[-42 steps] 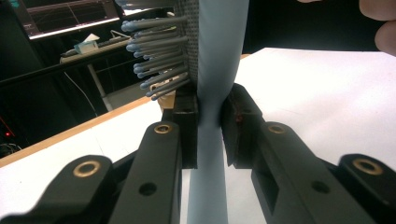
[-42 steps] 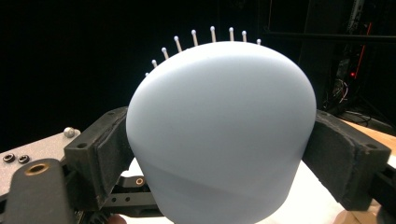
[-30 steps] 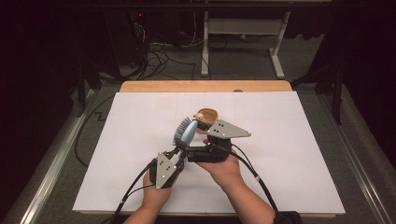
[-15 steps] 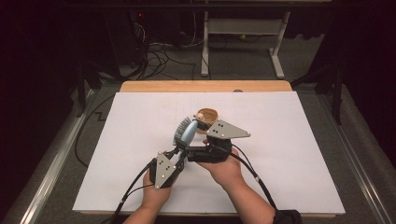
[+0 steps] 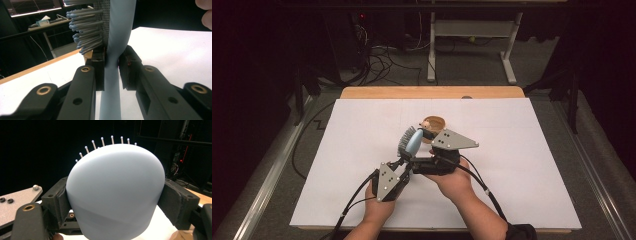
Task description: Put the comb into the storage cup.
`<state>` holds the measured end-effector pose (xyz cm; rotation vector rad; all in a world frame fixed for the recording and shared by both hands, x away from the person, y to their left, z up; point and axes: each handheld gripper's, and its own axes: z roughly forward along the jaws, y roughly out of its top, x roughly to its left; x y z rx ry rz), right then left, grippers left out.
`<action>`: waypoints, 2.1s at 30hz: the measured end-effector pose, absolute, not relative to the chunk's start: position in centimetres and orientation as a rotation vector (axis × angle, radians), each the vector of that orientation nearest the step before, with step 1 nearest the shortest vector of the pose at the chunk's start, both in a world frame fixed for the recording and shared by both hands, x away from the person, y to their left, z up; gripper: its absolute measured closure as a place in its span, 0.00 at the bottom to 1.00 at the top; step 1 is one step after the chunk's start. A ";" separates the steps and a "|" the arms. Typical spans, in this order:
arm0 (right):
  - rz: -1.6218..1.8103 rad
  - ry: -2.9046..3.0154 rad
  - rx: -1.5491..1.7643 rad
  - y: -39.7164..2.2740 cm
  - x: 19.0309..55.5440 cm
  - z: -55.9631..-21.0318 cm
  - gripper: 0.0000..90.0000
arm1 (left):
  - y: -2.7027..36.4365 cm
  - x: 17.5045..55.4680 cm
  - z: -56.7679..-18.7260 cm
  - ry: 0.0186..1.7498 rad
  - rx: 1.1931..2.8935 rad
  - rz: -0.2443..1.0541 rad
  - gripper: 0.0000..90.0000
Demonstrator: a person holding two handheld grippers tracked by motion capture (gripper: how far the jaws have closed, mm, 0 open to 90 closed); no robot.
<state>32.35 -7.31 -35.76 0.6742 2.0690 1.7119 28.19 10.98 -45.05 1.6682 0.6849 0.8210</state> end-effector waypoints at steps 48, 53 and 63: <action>1.695 2.036 0.716 -9.3 32.7 -35.5 0.23 | 13.3 29.7 -45.2 0.728 1.706 0.588 0.08; 1.685 2.021 0.725 -10.1 32.8 -35.3 0.23 | 14.9 29.6 -45.5 0.741 1.703 0.599 0.00; 1.665 1.976 0.749 -12.3 32.7 -34.8 0.23 | 17.7 29.5 -45.4 0.764 1.689 0.639 0.00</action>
